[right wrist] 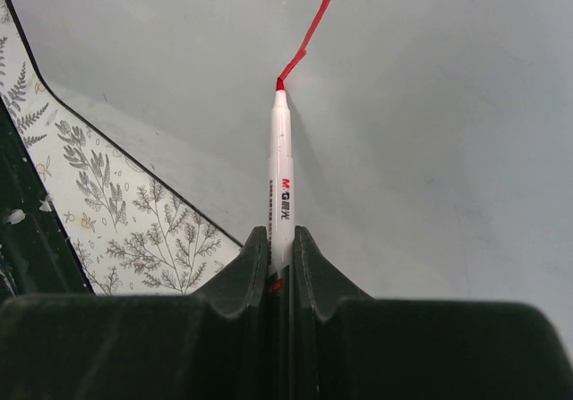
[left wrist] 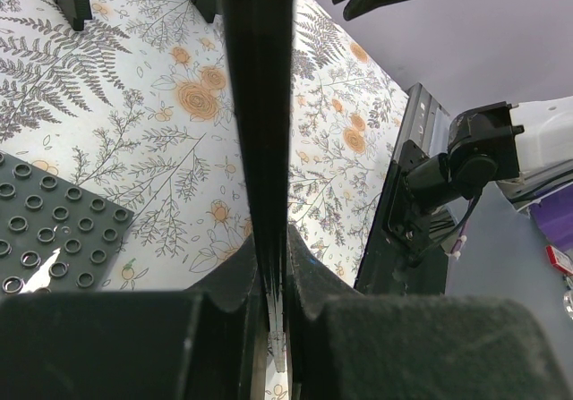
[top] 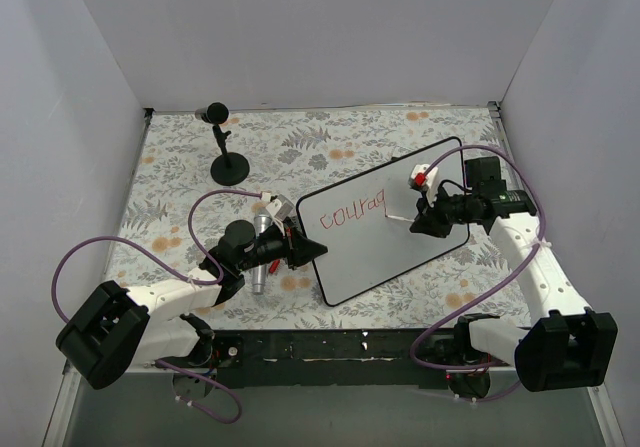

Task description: Write a sentence on the whiteboard

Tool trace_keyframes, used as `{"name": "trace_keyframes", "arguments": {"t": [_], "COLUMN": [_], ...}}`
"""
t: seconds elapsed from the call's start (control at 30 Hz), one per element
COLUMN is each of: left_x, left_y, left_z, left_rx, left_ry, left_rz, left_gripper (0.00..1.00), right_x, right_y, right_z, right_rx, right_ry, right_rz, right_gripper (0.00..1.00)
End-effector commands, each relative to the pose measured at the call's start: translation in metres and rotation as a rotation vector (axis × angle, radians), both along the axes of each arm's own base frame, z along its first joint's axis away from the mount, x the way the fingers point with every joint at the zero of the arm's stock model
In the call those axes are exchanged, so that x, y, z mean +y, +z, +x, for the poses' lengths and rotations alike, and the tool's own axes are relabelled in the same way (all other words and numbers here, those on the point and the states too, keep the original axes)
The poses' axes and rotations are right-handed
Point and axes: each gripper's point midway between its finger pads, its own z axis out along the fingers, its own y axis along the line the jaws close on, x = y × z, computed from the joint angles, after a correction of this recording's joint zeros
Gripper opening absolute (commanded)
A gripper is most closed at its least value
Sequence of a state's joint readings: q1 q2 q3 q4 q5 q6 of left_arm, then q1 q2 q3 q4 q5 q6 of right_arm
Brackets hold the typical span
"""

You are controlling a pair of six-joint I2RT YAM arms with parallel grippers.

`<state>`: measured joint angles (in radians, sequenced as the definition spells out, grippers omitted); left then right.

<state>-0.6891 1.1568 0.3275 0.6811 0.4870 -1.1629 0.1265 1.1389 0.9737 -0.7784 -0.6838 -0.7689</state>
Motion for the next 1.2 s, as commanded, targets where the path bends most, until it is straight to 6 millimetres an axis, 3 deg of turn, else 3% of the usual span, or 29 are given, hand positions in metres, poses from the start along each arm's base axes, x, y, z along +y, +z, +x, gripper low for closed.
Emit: {"name": "trace_keyframes", "arguments": {"t": [0.0, 0.13, 0.5, 0.63, 0.87, 1.17], "left_x": [-0.001, -0.001, -0.002, -0.002, -0.001, -0.002], "left_y": [0.003, 0.002, 0.0, 0.001, -0.003, -0.002], "left_z": [0.001, 0.001, 0.001, 0.002, 0.001, 0.001], "left_rx": [-0.057, -0.054, -0.05, -0.05, -0.047, -0.05], "left_ry": [-0.015, -0.016, -0.016, -0.016, -0.015, -0.019], "left_rz": [0.019, 0.021, 0.022, 0.022, 0.028, 0.028], "left_gripper": [0.0, 0.0, 0.0, 0.0, 0.0, 0.0], "right_x": [-0.001, 0.001, 0.016, 0.021, 0.017, 0.0], "right_y": [-0.005, -0.007, 0.013, 0.032, 0.07, 0.061], "right_z": [-0.001, -0.003, 0.008, 0.019, 0.016, 0.025], "right_rx": [-0.011, 0.008, 0.004, -0.035, -0.11, -0.114], "right_ry": [0.015, 0.026, 0.059, 0.056, 0.06, -0.004], "right_rz": [-0.009, 0.003, 0.067, 0.088, 0.133, 0.119], "right_gripper": [0.01, 0.01, 0.01, 0.01, 0.01, 0.01]}}
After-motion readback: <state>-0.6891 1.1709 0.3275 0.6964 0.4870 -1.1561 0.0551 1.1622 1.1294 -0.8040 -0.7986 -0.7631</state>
